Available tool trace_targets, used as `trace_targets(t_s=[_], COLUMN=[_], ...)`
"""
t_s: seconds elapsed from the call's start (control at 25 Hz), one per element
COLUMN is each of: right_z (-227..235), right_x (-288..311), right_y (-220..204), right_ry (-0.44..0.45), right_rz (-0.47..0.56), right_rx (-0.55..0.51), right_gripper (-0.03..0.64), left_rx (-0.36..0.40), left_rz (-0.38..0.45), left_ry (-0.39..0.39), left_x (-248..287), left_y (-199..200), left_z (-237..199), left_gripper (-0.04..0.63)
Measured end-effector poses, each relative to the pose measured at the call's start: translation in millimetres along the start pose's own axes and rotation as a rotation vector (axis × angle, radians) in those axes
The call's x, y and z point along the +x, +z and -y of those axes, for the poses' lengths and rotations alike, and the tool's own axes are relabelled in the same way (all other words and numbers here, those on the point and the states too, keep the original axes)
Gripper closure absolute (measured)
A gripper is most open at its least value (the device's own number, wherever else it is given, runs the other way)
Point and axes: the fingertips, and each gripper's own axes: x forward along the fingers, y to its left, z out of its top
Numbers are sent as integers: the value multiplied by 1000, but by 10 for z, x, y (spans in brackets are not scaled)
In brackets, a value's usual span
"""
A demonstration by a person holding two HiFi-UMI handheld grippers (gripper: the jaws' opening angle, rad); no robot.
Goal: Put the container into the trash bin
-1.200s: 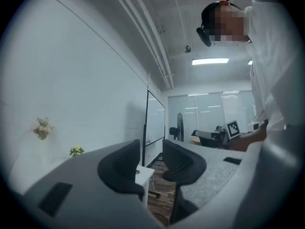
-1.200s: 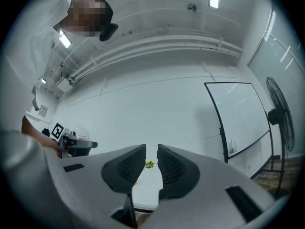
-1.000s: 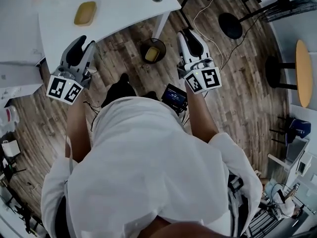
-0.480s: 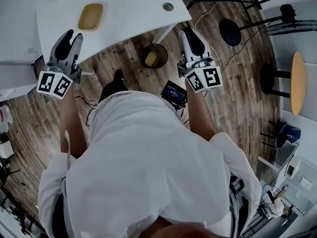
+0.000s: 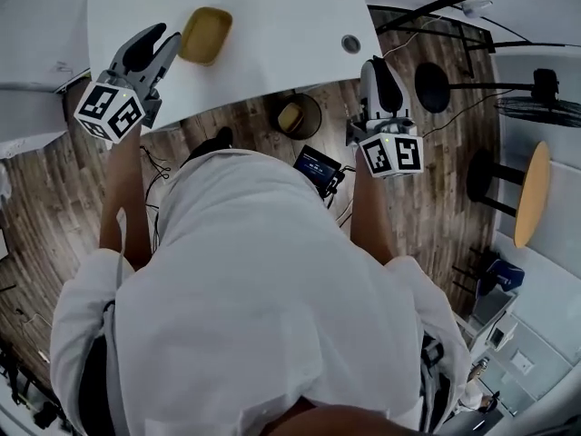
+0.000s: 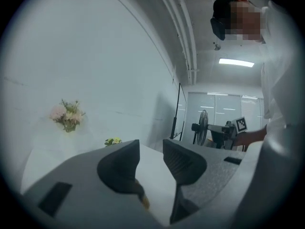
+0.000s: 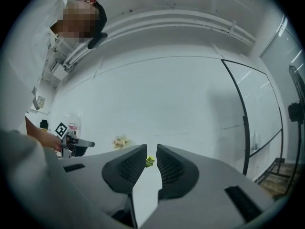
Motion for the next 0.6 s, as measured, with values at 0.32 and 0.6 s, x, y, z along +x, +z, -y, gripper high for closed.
trace_targets(t_s=[0.32, 0.6], right_z=[-340, -295], right_x=[553, 636], right_y=[-221, -308], right_ry=[-1, -66], right_rz=[-57, -103], right_rx=[-1, 0], right_gripper=[533, 533], left_rx=[-75, -149], left_rz=[-214, -423], left_ry=[-19, -49], left_x=[95, 373], left_y=[-581, -1042], left_z=[-699, -1037], left_gripper=[443, 439])
